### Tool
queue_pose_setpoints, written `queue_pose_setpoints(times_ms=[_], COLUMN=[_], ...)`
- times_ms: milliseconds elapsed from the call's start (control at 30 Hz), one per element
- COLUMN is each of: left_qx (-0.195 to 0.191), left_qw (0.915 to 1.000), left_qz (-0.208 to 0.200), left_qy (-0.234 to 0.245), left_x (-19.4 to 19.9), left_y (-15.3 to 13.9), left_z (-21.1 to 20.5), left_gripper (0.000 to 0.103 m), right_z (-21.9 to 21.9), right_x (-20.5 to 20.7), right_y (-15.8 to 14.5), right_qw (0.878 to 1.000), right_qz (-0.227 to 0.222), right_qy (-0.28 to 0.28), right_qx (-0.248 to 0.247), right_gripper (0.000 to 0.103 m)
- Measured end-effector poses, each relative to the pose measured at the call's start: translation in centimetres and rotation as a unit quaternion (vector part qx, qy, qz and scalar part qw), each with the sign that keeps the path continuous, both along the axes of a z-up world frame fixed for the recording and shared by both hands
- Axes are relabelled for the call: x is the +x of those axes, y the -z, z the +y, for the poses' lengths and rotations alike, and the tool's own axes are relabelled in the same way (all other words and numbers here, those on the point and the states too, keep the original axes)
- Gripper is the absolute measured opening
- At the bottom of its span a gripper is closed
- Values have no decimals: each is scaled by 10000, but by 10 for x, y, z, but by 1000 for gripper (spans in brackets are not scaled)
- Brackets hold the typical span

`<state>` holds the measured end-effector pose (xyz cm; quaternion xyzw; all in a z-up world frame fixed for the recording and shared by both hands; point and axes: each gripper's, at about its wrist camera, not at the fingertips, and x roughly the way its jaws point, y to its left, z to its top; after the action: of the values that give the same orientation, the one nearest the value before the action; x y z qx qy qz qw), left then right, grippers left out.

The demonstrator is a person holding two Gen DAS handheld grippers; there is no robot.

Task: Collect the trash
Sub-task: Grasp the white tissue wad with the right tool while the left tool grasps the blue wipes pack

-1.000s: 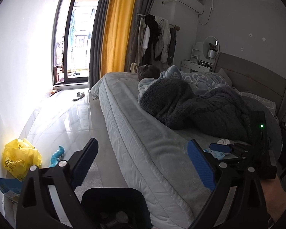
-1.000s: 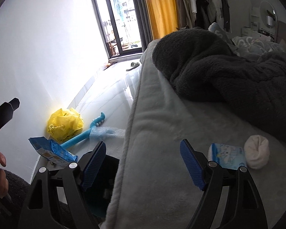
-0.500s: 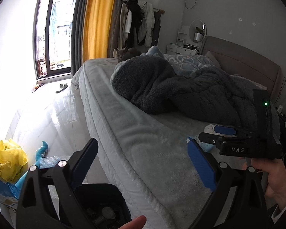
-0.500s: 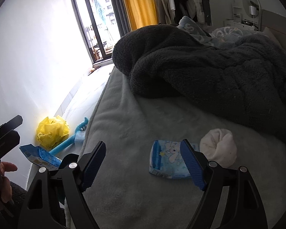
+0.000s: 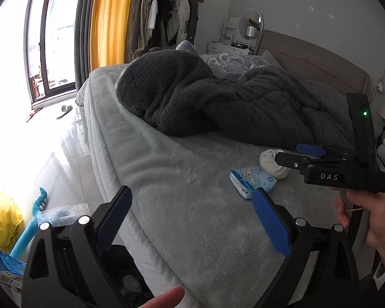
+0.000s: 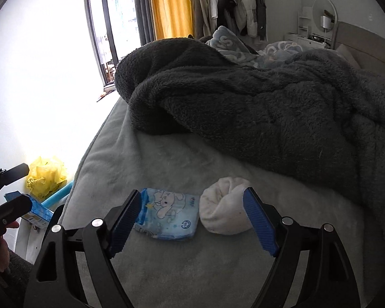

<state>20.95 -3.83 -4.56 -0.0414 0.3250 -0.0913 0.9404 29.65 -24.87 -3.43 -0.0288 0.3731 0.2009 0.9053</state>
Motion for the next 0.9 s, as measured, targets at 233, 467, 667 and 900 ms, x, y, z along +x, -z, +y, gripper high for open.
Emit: queue_pose_setpoints(times_ms=[233, 467, 667, 900], left_qx=[-30, -59, -28, 52], left_qw=[9997, 9986, 9965, 9934], left_qz=[150, 294, 423, 635], left_qy=[170, 443, 718, 957], left_x=[13, 24, 35, 50], left_y=[11, 19, 28, 42], left_z=[-20, -40, -63, -86], left_gripper=[96, 96, 96, 96], right_z=[-12, -36, -45, -47], right_x=[10, 23, 33, 51], right_y=[2, 5, 15, 35], right_qw=[9999, 9988, 9969, 9916], right_qz=[43, 135, 401, 935], right_qy=[120, 414, 425, 447], right_qx=[85, 242, 530, 775], right_gripper=[83, 87, 87, 72])
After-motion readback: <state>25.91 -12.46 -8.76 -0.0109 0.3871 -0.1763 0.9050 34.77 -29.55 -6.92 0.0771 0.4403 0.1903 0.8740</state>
